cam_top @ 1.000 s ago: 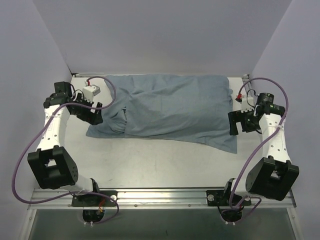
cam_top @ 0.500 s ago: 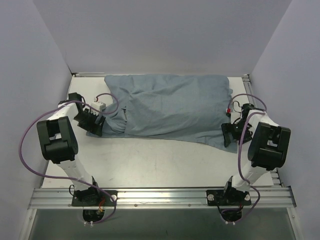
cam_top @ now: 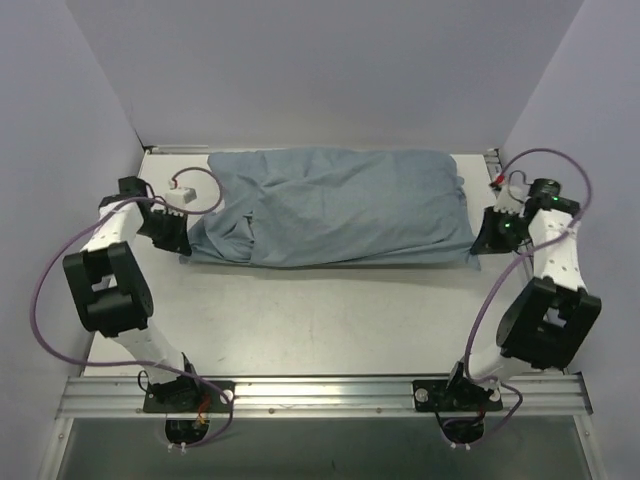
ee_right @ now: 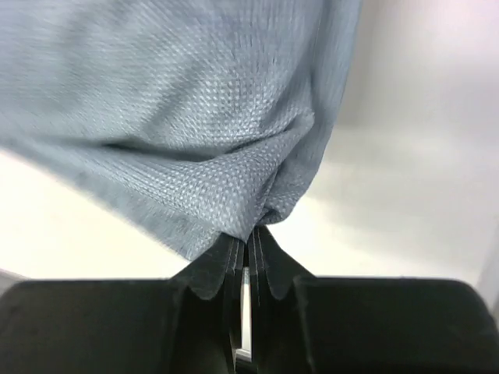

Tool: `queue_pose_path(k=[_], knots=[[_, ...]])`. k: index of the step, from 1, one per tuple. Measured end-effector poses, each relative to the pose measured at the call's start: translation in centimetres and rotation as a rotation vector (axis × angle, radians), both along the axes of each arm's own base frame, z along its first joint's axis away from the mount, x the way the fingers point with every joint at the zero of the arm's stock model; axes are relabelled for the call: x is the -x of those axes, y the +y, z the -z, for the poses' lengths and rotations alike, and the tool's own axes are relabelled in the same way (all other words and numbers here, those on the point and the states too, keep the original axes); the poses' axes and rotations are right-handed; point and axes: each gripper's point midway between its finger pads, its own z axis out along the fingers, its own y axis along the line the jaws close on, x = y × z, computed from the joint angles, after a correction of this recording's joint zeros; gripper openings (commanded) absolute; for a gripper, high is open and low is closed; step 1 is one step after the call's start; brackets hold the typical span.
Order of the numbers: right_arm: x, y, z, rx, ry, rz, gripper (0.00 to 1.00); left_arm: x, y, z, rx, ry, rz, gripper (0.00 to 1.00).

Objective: Put the pillow into the pillowcase

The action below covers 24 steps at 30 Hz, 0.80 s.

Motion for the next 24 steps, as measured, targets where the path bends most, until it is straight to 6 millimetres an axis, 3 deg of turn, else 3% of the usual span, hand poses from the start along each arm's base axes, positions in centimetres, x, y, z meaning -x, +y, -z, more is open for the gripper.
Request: queue_pose_path(k=[1,3,7,10,12,13,16,18,21,24], knots=[[-1.3,-0.5,-3.6,-0.028,-0.110,0.038,0.00,-0.6,0.1,-2.1,0.030,-0.044,-0.032,0.00],[-3.2,-1.2,-10.7,-0.067,-0.296,0.092,0.00,-2.8,-0.1,-8.5,0.110,-0.189,-0.090,0.00],[-5.1,-1.4,-24.6,-0.082,-0.630,0.125,0.00,-6.3,-0.5,-23.1,0.206,-0.555,-0.139,0.00],[-4.9,-1.2,-33.9,-0.118,-0.824,0.162,0.00,-6.1,-0.5,-33.3,0.307,-0.790,-0.185,0.00],[-4.1,-1.6,-39.7,-0.138,-0.959,0.197,0.00,-4.9,-0.7,-39.2,0.382,-0.914,-0.213,0.00],[-3.4,-2.0,-41.6,-0.141,-1.010,0.222,0.00,-4.2,-0.6,-41.5,0.409,-0.966,-0.231,0.00],[-1.9,-2.3,-45.4,-0.127,-1.124,0.267,0.00,-2.2,-0.5,-47.1,0.452,-1.095,-0.262,0.00],[-1.9,-2.4,-45.5,-0.121,-1.141,0.287,0.00,-1.4,-0.7,-49.6,0.461,-1.165,-0.262,0.00],[-3.1,-1.9,-43.2,-0.147,-1.089,0.293,0.00,-1.9,-0.9,-50.5,0.473,-1.198,-0.262,0.00],[-6.5,-1.7,-38.8,-0.162,-0.978,0.289,0.00,-4.6,-1.6,-48.8,0.499,-1.149,-0.256,0.00]])
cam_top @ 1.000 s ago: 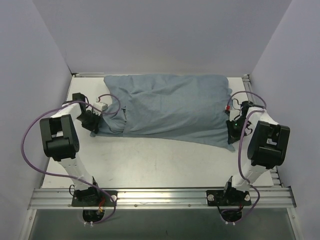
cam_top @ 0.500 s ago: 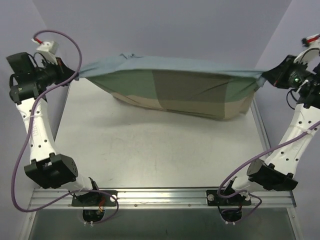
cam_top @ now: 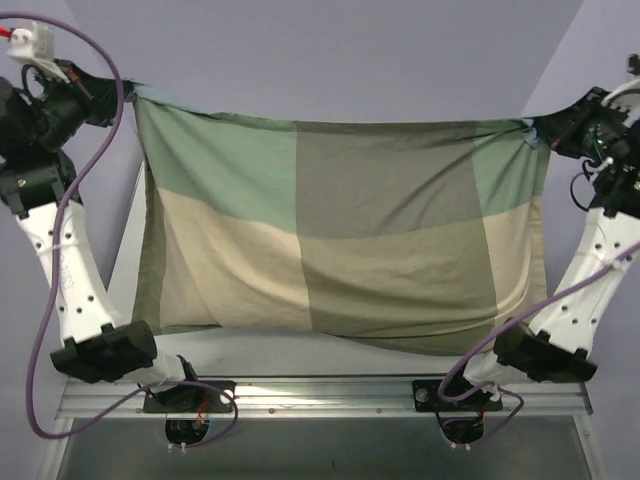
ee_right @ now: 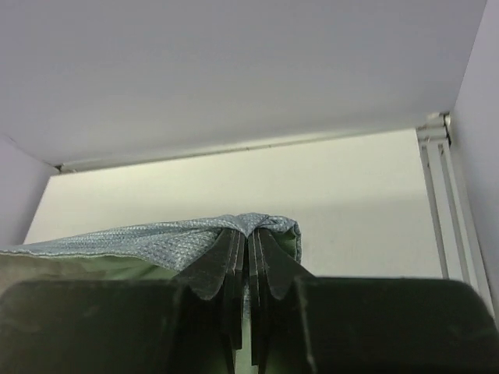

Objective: Put the pillow into the pillowcase

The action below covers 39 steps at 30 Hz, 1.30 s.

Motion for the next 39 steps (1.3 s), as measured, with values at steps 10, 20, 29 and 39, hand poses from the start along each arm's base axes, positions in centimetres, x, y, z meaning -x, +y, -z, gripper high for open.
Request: queue_pose_path(k=[10,20,29,39], knots=[[-16.7,-1.4,21.0,0.146,0.460,-0.033,0.98,-16.9,1.2,23.3,-0.056,0.499,-0.059,0.81],[5.2,-5.2,30.8,0.064,0.944,-0.112,1.00,0.3,5.2,34.9,-0.118,0.960,0.041,0.97],[14.9,-2.7,36.1,-0.077,1.134,-0.251,1.00,12.2,-3.4,40.9,-0.056,1.187,0.357,0.98],[14.4,-2.1,41.1,-0.169,1.196,-0.334,0.73,12.0,-6.1,48.0,-0.180,1.351,0.375,0.72]])
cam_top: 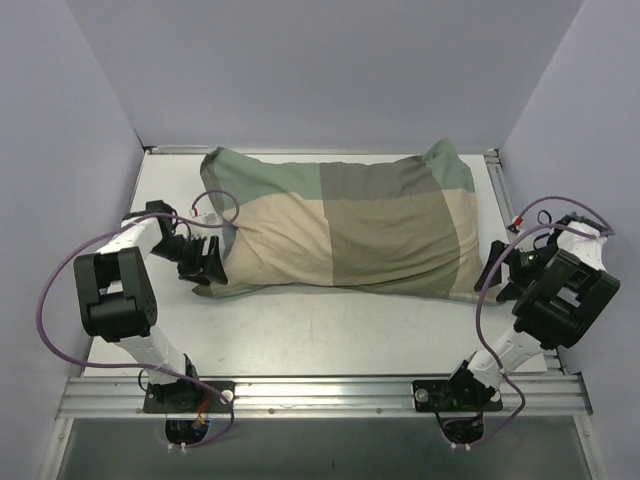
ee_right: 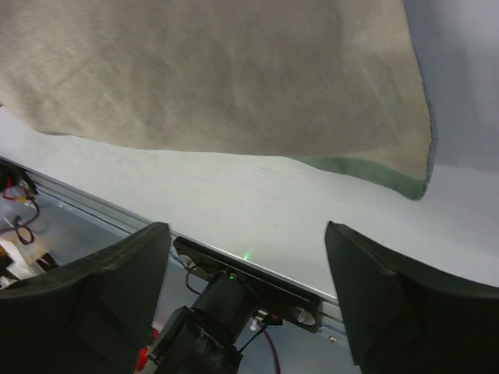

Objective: Put the pillow into the pillowcase

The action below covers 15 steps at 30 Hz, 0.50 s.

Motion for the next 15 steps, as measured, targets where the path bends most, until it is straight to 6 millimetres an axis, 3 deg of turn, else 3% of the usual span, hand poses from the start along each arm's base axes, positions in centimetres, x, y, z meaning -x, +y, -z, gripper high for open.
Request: queue_pose_path(k=[1,3,7,8,10,12,15], knots=[[-0.3,0.2,0.0,-0.002,-0.007,-0.006,0.67,-0.2,0.1,0.7,-0.006,0.015,-0.007,0.55],[-0.8,0.6,0.1,-0.003,-0.015,-0.017,0.63,-0.5,0.5,1.6,-0.015,0.035,-0.026,0.47],[-1.1,-0.1,0.5,0.014,-0.010,-0.011,0.77,-0.9,1.3,1.5,-0.016,0.025,-0.049,0.48],[-1.1,-0.7,0.6,0.032,-0.012,-0.011,0.88,-1.1,1.7,1.4,-0.017,0.017,-0.053,0.50],[-0.9,-1.9,0.5,0.074,-0.017,-0.015,1.00,-1.4,2.5,0.9,-0.022,-0.004,-0.063,0.64],[-0.7,-3.1,0.4,0.126,-0.032,-0.034,1.00,-1.5,3.4,0.2,-0.030,-0.035,-0.057,0.87],[-0.3,-4.1,0.1,0.188,-0.043,-0.073,1.00,-1.5,4.4,-1.3,-0.053,-0.089,-0.025,0.97]])
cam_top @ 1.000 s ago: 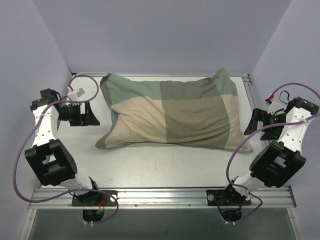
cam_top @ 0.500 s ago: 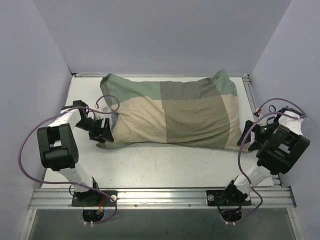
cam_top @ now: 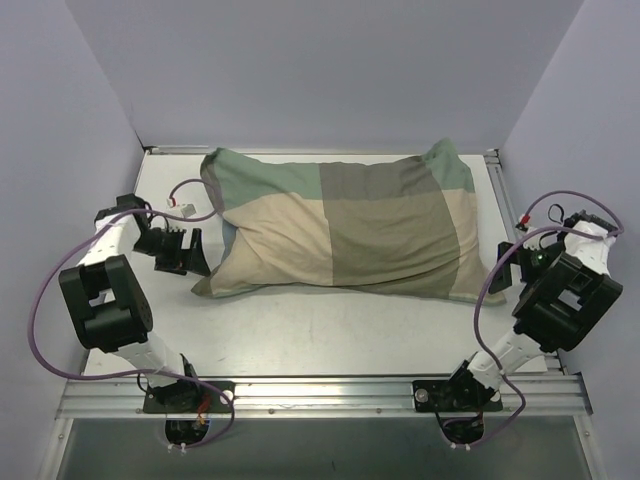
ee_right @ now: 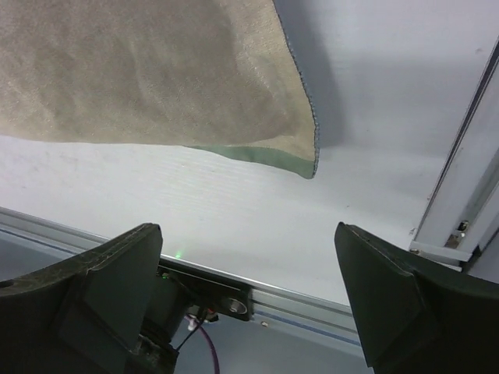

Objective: Put the pillow into the pillowcase

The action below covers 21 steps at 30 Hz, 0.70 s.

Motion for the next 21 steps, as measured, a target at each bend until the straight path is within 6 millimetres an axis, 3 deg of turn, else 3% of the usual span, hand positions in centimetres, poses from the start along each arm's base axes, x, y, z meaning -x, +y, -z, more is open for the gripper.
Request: queue_pose_path(k=[4,9,11,12,13,14,15,16,17,19,21], knots=[[-1.0,0.1,1.0,0.028,0.020,-0.060,1.00,0.1,0.2,-0.5,-0.026,-0.027,0.057,0.97],[-2.4,1.4,3.6,0.024,0.067,-0.154,0.99,0.7,-0.8,1.7,-0.018,0.048,0.115,0.97],[-2.6,2.2,4.1,0.022,0.072,-0.186,0.86,1.5,-1.6,2.9,-0.005,0.093,0.138,0.94],[-2.6,2.6,4.3,0.018,0.076,-0.200,0.77,2.0,-2.1,3.4,0.002,0.118,0.148,0.83],[-2.5,3.0,4.4,0.012,0.079,-0.213,0.50,2.5,-2.5,3.9,0.009,0.146,0.155,0.59],[-2.4,3.3,4.5,0.006,0.084,-0.222,0.35,2.8,-2.9,4.3,0.015,0.167,0.161,0.41],[-2.2,3.5,4.6,-0.003,0.086,-0.224,0.14,3.0,-3.2,4.5,0.023,0.190,0.158,0.26],[-2.0,3.6,4.7,-0.010,0.088,-0.230,0.00,3.0,-3.4,4.7,0.031,0.197,0.154,0.14],[-1.8,3.7,4.6,-0.019,0.091,-0.225,0.00,3.0,-3.5,4.6,0.040,0.199,0.148,0.00],[-1.7,3.6,3.9,-0.053,0.085,-0.193,0.00,2.3,-3.2,3.7,0.057,0.190,0.116,0.00],[-2.4,2.5,2.0,-0.088,0.040,-0.129,0.00,0.1,-2.2,1.6,0.077,0.130,0.058,0.00]])
